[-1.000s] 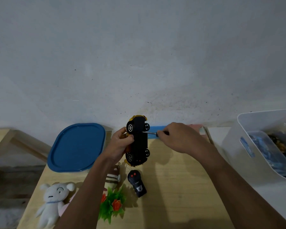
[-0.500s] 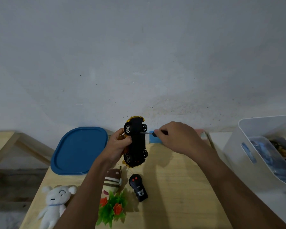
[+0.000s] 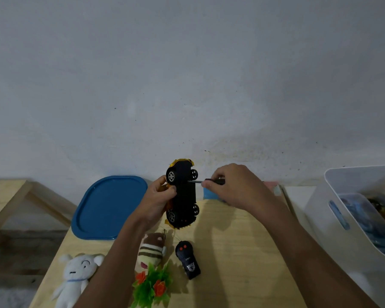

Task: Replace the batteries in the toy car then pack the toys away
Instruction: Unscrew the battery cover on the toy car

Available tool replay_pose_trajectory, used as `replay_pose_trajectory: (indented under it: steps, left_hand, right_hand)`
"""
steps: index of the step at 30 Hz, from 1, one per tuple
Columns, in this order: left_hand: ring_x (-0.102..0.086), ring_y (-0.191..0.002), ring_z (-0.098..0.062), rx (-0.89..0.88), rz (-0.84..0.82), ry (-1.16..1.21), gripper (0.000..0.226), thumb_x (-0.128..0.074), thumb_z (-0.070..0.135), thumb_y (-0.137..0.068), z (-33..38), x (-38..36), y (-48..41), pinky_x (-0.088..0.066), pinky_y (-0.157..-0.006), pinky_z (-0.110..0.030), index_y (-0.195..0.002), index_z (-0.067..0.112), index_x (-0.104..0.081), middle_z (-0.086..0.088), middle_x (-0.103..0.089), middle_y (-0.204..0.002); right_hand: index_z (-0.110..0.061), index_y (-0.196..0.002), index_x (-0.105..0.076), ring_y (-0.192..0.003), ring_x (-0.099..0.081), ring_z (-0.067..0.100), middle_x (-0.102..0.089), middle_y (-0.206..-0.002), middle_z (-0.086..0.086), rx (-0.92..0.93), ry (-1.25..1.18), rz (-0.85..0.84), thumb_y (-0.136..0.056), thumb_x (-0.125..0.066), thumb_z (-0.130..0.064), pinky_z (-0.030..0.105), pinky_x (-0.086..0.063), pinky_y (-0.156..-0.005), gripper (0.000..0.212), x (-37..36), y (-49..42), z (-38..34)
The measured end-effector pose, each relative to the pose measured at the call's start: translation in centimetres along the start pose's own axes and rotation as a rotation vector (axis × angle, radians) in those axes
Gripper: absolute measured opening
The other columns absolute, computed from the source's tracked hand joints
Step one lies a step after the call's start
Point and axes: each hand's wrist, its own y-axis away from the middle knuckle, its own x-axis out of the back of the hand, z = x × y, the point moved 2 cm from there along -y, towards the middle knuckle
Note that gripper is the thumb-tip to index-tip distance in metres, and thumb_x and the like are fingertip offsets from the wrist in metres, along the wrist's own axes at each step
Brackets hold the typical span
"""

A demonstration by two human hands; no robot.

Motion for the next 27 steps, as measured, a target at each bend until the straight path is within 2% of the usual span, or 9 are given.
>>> replay_pose_trajectory:
  steps: [4, 7, 9, 13, 16, 19, 21, 23, 27]
  left_hand:
    - [-0.069, -0.093, -0.023, -0.001, -0.010, 0.016, 0.061, -0.071, 0.032, -0.070, 0.16, -0.08, 0.17, -0.056, -0.077, -0.033, -0.123, 0.005, -0.060, -0.009, -0.070, -0.099]
    - [-0.069, -0.093, -0.022, -0.004, -0.014, 0.024, 0.061, -0.072, 0.032, -0.070, 0.28, -0.41, 0.17, -0.056, -0.076, -0.032, -0.124, 0.006, -0.060, -0.008, -0.071, -0.098]
    - [-0.069, -0.093, -0.022, -0.003, -0.014, 0.030, 0.062, -0.072, 0.032, -0.069, 0.33, -0.54, 0.17, -0.056, -0.076, -0.031, -0.124, 0.006, -0.059, -0.007, -0.071, -0.098]
    - [-0.069, -0.093, -0.022, -0.007, -0.005, 0.033, 0.061, -0.071, 0.032, -0.069, 0.42, -0.49, 0.13, -0.056, -0.075, -0.030, -0.123, 0.006, -0.060, -0.008, -0.071, -0.098]
    - [-0.070, -0.091, -0.021, -0.009, -0.006, 0.026, 0.061, -0.072, 0.032, -0.068, 0.48, -0.49, 0.23, -0.056, -0.074, -0.030, -0.122, 0.005, -0.060, -0.007, -0.071, -0.096]
    - [-0.070, -0.092, -0.021, -0.008, -0.005, 0.032, 0.061, -0.072, 0.032, -0.068, 0.46, -0.50, 0.39, -0.056, -0.074, -0.030, -0.122, 0.005, -0.060, -0.007, -0.071, -0.097]
    - [-0.069, -0.095, -0.023, -0.009, -0.009, 0.028, 0.060, -0.071, 0.032, -0.070, 0.53, -0.51, 0.47, -0.057, -0.076, -0.032, -0.123, 0.007, -0.060, -0.009, -0.070, -0.100]
    - [-0.069, -0.097, -0.024, -0.014, -0.009, 0.026, 0.059, -0.071, 0.032, -0.070, 0.58, -0.53, 0.47, -0.057, -0.078, -0.034, -0.123, 0.007, -0.060, -0.011, -0.069, -0.102]
    - [-0.068, -0.096, -0.025, -0.023, 0.001, 0.013, 0.062, -0.071, 0.033, -0.069, 0.85, -0.54, 0.51, -0.057, -0.079, -0.035, -0.124, 0.005, -0.059, -0.013, -0.068, -0.102]
  right_hand:
    - [-0.023, -0.090, -0.074, -0.057, -0.064, 0.011, -0.066, -0.074, -0.005, -0.005, -0.153, -0.037, -0.079, -0.078, -0.035, 0.039, -0.059, -0.066, 0.017, 0.28, -0.04, 0.15]
    - [-0.011, -0.065, -0.065, -0.046, -0.055, 0.016, -0.060, -0.053, 0.002, -0.075, -0.032, -0.037, -0.086, -0.058, -0.061, 0.032, -0.050, -0.053, 0.054, 0.26, -0.31, 0.18]
    - [-0.009, -0.055, -0.052, -0.044, -0.043, 0.019, -0.046, -0.047, 0.005, -0.081, 0.078, -0.006, -0.092, -0.046, -0.060, 0.029, -0.038, -0.048, 0.063, 0.21, -0.65, 0.22]
    - [-0.017, -0.074, -0.071, -0.061, -0.057, 0.012, -0.064, -0.067, -0.001, 0.031, 0.074, 0.054, -0.087, -0.061, -0.053, 0.028, -0.047, -0.058, 0.039, 0.49, -0.93, 0.42]
    - [-0.027, -0.090, -0.070, -0.068, -0.055, 0.008, -0.059, -0.073, -0.010, 0.089, -0.089, 0.002, -0.079, -0.077, -0.036, 0.021, -0.041, -0.058, 0.016, 0.92, -0.64, 0.24]
    - [-0.024, -0.091, -0.072, -0.068, -0.058, 0.008, -0.063, -0.076, -0.005, 0.010, -0.098, -0.009, -0.078, -0.076, -0.047, 0.022, -0.043, -0.058, 0.027, 0.75, -0.77, 0.53]
    - [-0.013, -0.073, -0.071, -0.053, -0.053, 0.012, -0.063, -0.064, 0.004, -0.043, 0.046, 0.022, -0.083, -0.057, -0.066, 0.026, -0.041, -0.053, 0.055, 0.60, -0.88, 0.36]
    - [-0.006, -0.063, -0.066, -0.049, -0.051, 0.018, -0.061, -0.057, 0.008, -0.055, 0.157, 0.043, -0.091, -0.044, -0.064, 0.027, -0.040, -0.051, 0.068, 0.56, -0.91, 0.07]
    - [-0.021, -0.076, -0.072, -0.066, -0.060, 0.010, -0.066, -0.072, -0.006, 0.037, 0.087, 0.073, -0.086, -0.061, -0.053, 0.030, -0.050, -0.062, 0.036, 0.98, -0.55, 0.02]
